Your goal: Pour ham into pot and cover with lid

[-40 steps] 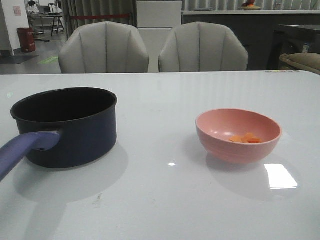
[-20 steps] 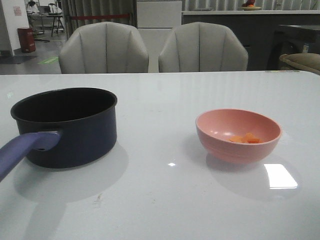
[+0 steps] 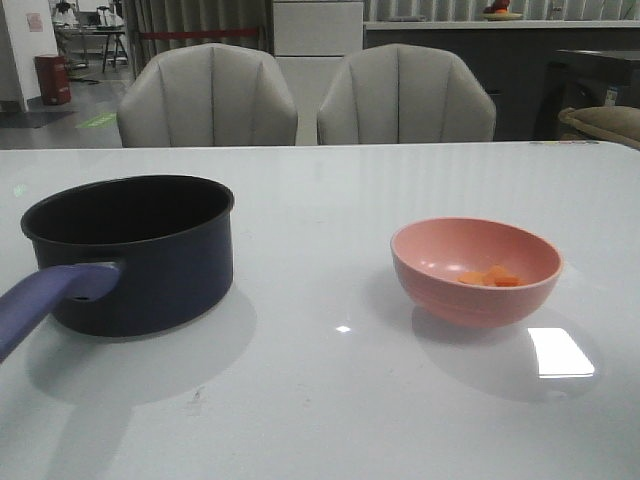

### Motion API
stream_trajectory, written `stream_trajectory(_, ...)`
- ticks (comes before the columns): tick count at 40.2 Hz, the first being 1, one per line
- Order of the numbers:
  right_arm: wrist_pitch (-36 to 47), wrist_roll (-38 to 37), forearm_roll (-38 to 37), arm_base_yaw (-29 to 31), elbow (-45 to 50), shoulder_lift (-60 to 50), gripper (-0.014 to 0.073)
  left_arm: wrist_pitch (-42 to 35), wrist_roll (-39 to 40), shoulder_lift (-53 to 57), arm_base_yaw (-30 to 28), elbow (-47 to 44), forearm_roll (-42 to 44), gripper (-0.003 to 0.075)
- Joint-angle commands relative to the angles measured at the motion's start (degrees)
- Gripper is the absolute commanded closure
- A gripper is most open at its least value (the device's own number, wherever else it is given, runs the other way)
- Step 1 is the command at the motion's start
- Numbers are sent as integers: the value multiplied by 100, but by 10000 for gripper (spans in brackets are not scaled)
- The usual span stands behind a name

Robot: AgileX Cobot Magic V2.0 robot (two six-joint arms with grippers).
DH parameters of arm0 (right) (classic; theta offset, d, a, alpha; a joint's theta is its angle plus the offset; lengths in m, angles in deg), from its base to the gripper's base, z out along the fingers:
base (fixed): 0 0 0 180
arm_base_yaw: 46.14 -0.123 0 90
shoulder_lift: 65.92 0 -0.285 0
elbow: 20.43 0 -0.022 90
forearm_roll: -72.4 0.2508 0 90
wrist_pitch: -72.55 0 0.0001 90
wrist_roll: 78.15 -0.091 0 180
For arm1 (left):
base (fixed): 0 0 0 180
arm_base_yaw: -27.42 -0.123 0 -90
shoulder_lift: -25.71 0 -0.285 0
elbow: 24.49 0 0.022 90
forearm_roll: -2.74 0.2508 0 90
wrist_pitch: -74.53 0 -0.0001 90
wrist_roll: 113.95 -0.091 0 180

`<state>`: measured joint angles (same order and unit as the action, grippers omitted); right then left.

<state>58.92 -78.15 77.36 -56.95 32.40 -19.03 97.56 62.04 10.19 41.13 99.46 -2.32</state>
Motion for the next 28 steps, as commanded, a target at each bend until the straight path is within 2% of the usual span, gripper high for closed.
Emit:
stream_trajectory(1, 357, 0, 205, 7, -547, 708, 29, -469, 5, -73, 44, 151, -30, 83)
stream_trajectory(11, 128, 0, 534, 7, -1675, 2805, 36, -469, 5, -73, 44, 151, -30, 83)
stream_trajectory(18, -454, 0, 534, 7, -2525, 4086, 36, -469, 5, -73, 44, 151, -30, 83)
stream_trajectory(28, -810, 0, 534, 7, -3449, 5257, 36, -469, 5, -73, 44, 151, -30, 83)
